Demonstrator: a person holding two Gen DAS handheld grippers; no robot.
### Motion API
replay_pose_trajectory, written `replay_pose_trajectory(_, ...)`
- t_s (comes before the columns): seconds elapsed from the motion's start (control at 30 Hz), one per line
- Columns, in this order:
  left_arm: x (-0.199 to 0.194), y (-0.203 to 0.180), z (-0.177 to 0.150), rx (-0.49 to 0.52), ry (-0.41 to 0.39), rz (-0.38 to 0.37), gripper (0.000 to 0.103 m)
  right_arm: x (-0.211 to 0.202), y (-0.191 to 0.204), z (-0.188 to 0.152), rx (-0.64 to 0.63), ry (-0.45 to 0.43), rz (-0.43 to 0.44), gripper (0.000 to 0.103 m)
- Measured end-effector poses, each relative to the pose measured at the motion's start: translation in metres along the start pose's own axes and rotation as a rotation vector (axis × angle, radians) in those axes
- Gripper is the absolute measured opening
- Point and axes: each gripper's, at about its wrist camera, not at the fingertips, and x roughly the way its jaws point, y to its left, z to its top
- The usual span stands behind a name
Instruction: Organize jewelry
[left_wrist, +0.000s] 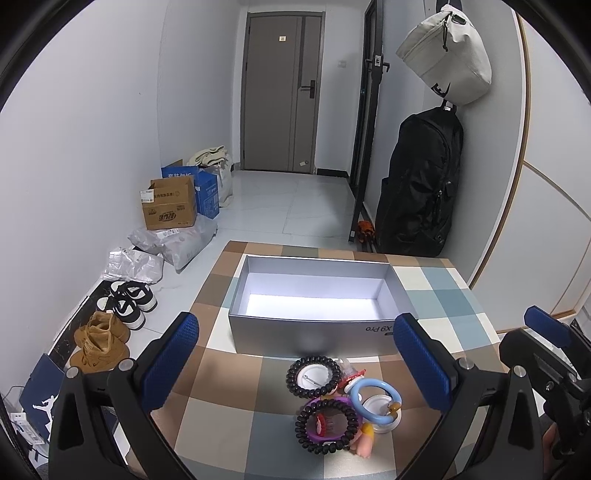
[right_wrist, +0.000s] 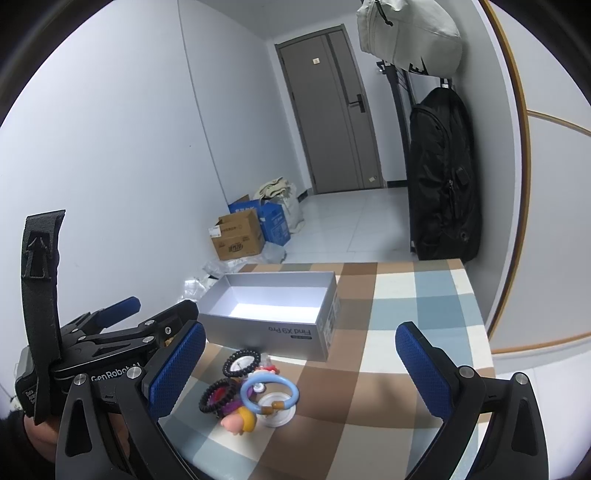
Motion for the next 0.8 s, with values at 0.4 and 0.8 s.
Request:
replay_pose_trajectory(0.4, -0.0016, -0.0027, -0.0013, 0.010, 0.000, -0.008, 0.102, -0.0004, 0.0017, -0.0010, -0.003, 0.002, 0.001, 0.103)
replay_pose_trajectory(0.8, -0.0012, -0.0055, -0.0017, 0.023, 0.009, -0.028, 0.102, 0.0001, 0.0015, -0.0004, 0.001, 0.003, 0.000, 0.103)
